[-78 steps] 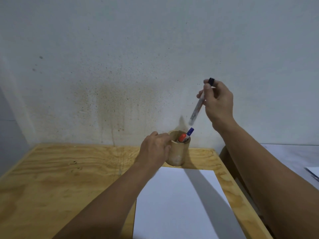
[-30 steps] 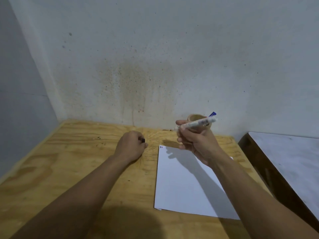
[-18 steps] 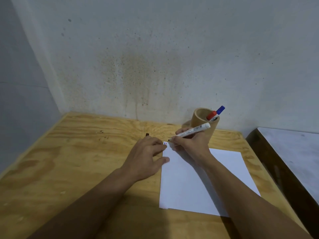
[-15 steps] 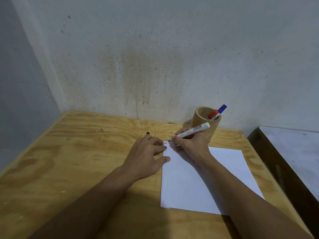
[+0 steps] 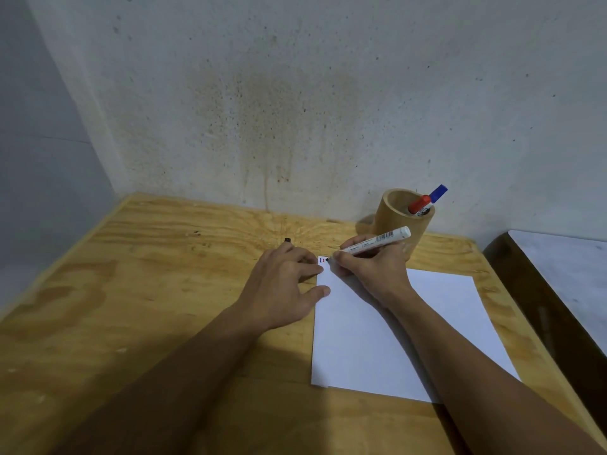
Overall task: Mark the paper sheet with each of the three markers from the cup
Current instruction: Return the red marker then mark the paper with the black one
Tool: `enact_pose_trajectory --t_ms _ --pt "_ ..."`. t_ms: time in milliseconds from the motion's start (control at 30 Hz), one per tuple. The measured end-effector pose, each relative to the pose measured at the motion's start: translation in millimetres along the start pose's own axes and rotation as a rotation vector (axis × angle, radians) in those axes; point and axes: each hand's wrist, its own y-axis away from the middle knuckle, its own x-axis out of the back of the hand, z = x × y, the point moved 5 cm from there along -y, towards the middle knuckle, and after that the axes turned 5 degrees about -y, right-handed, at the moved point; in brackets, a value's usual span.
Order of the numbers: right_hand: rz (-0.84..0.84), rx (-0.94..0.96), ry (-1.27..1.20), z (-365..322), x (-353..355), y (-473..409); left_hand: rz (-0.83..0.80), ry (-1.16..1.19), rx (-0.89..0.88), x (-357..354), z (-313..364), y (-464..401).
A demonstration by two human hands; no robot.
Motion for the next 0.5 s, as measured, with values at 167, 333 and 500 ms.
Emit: enact_pose_trajectory --t_ms 167,333,500 --pt "0.01 0.008 -0.005 0.3 0.5 0.2 -0.002 -0.002 0.005 -0.4 0.2 0.1" --pt "0.01 0.028 0.018 1.0 0.1 -0.4 -0.001 -0.004 0.004 -0.1 0.0 0.3" --pt "-0.005 0.038 0.003 -1.3 -0.1 0.7 0.001 0.006 0.0 0.8 0.5 -0.2"
